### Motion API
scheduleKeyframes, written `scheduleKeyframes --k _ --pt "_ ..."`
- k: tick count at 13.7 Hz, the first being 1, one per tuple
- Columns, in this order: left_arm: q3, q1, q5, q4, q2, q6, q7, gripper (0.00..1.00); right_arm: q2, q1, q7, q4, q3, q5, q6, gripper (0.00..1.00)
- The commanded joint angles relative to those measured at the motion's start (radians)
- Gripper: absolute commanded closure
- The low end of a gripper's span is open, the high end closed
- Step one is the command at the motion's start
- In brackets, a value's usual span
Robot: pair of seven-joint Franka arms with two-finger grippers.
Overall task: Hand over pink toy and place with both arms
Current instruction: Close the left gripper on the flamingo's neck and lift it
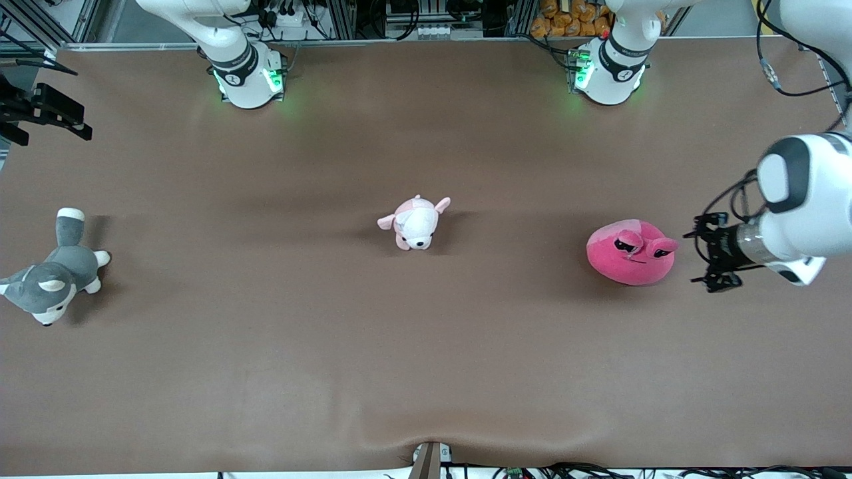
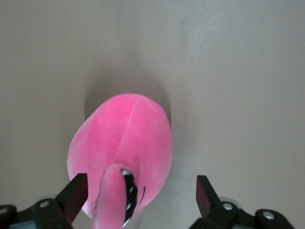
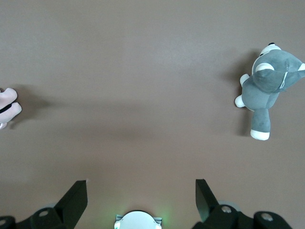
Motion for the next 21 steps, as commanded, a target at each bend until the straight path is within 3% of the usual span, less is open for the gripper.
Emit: scheduleKeyframes --k 1,12,13,15,17,21 --pt "-0.013 0.008 -0.01 -0.089 -0.09 0.04 -0.012 0.0 -0.008 -0.006 0.006 0.0 0.002 0.0 -0.007 0.0" --pt "-0.039 0.011 -0.019 -0.134 -0.074 0.091 -0.019 0.0 -0.007 -0.007 0.0 0.0 0.002 0.0 -0.007 0.0" --pt "-0.039 0.011 -0.022 -0.132 -0.071 0.091 -0.021 0.1 -0.007 -0.007 0.0 0.0 0.002 0.0 -0.007 0.0" --pt "-0.039 0.009 -0.025 -0.132 -0.064 0.091 -0.021 0.15 -0.005 -0.009 -0.001 0.0 0.002 0.0 -0.007 0.0" --pt "-0.039 0.009 -0.033 -0.132 -0.054 0.091 -0.022 0.29 -0.005 -0.007 -0.003 0.0 0.002 -0.001 -0.005 0.0" --pt "-0.068 0.006 -0.033 -0.132 -0.054 0.091 -0.016 0.83 0.006 -0.01 -0.009 0.004 0.002 -0.016 -0.004 0.0"
